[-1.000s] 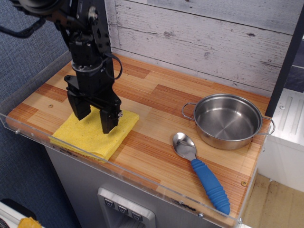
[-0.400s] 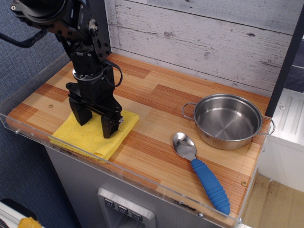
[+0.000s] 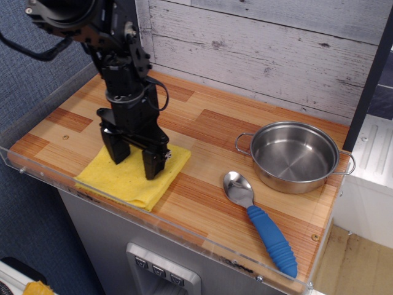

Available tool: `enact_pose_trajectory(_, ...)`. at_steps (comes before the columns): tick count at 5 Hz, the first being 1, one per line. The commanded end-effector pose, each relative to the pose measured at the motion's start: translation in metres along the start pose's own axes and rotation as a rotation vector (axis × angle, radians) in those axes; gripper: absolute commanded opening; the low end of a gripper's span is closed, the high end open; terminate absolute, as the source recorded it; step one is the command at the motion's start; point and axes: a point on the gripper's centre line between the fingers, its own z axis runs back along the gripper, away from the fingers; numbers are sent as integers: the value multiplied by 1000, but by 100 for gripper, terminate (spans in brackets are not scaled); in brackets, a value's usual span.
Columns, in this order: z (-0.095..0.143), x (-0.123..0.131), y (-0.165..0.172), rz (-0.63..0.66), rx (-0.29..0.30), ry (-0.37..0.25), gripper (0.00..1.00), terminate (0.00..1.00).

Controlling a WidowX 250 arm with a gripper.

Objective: Put the yellow cloth between the silver pot and red apple slice

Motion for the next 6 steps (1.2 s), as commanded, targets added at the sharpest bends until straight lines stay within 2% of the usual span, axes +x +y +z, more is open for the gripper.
enact_pose_trajectory(1, 12, 24, -15, -47, -16, -52, 100, 0)
enact_pose_trajectory(3, -1, 48, -16, -56, 10, -87, 100, 0)
enact_pose_trajectory(6, 6, 87, -8, -71, 13, -170, 100, 0)
